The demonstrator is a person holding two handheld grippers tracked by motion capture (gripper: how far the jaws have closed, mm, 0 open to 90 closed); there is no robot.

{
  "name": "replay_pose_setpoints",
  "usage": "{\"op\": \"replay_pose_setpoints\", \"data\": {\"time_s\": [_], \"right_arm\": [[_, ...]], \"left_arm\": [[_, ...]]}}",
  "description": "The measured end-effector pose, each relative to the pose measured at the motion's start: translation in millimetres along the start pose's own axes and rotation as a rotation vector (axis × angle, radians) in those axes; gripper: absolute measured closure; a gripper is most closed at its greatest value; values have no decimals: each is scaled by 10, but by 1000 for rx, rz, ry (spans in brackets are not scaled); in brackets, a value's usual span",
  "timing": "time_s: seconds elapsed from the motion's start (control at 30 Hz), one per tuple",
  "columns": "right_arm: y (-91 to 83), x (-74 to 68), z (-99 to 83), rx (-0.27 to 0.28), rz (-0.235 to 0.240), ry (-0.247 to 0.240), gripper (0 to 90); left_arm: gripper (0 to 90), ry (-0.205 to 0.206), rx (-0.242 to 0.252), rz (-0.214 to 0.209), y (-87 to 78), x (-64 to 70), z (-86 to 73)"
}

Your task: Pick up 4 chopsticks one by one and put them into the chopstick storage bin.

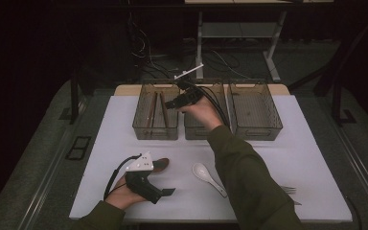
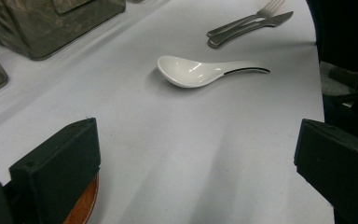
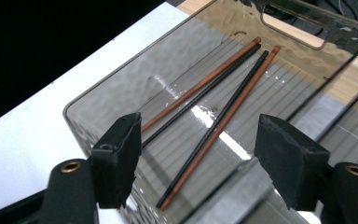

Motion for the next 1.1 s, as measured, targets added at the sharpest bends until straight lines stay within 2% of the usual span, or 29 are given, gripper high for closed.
{"op": "replay_pose_setpoints", "data": {"time_s": [0.23,0.6,0.87,0.9,1.1], "right_arm": [[-226,38,-154,29,35,-12,287],[-529,124,-427,65,37,-47,279],[-776,231,-664,80,43,-53,279],[-809,239,-701,80,47,-42,279],[-991,330,-943,93,50,-46,279]], "left_arm": [[0,-1,-7,5,1,-1,-3],[0,-4,-10,4,10,2,-3],[0,-6,-19,6,10,-1,-6],[0,-4,-20,7,8,-4,-6],[0,-7,-21,12,15,-6,-9]]}}
Point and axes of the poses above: each handheld gripper's, and its own axes: y roughly forward along the jaws, z roughly out of its top, x roughly to its right, the point moved 1 cm from there along y, roughly forward along the jaws, and after that the axes turned 7 degrees about y, right-handed, at the moved point
